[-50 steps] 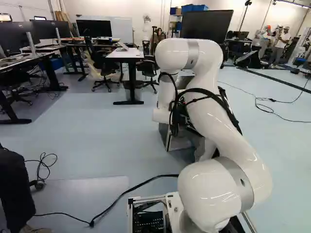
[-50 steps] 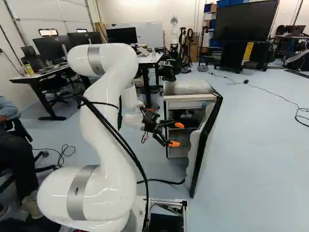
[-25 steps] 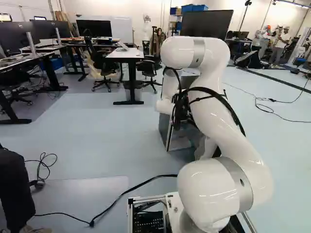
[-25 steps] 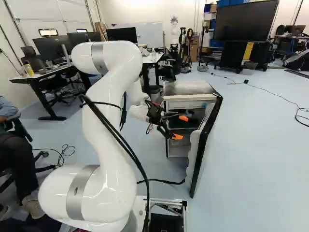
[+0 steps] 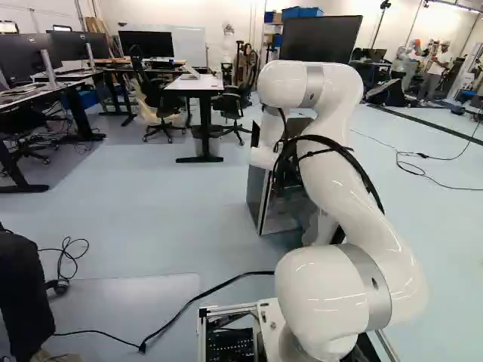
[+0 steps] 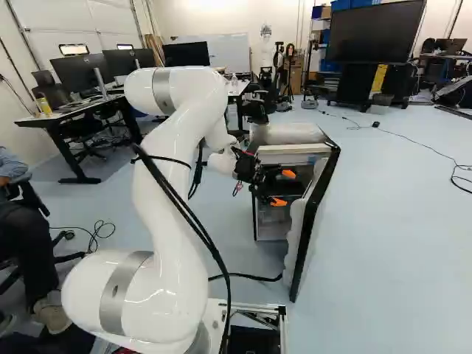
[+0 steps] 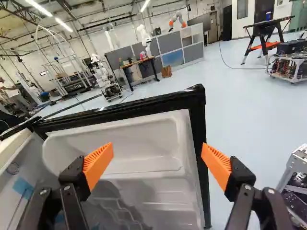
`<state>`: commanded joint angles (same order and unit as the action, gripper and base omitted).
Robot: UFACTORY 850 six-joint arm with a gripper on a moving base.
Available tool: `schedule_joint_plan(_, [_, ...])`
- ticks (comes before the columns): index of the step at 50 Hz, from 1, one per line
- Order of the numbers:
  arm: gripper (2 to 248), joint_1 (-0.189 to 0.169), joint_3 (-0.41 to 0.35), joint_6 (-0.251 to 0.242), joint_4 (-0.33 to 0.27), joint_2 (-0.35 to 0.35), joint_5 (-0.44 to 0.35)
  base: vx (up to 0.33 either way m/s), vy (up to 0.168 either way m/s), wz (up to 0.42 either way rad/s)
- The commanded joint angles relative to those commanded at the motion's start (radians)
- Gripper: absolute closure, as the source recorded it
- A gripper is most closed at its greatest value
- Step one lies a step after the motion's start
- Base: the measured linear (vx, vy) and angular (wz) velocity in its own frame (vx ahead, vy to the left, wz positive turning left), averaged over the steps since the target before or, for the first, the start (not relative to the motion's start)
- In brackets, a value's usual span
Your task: Open the fridge door
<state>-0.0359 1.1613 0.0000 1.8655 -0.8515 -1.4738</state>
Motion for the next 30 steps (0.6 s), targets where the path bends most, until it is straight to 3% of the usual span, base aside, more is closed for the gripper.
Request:
schedule_joint_plan(8, [3,-0.018,0.017,0.000,-0.029,-0.007,0.000,0.000,0.000,0.000])
schedule_joint_plan(30, [3,-0.022,0.021,0.000,-0.121,-0.008,0.000,0.000,0.000,0.000])
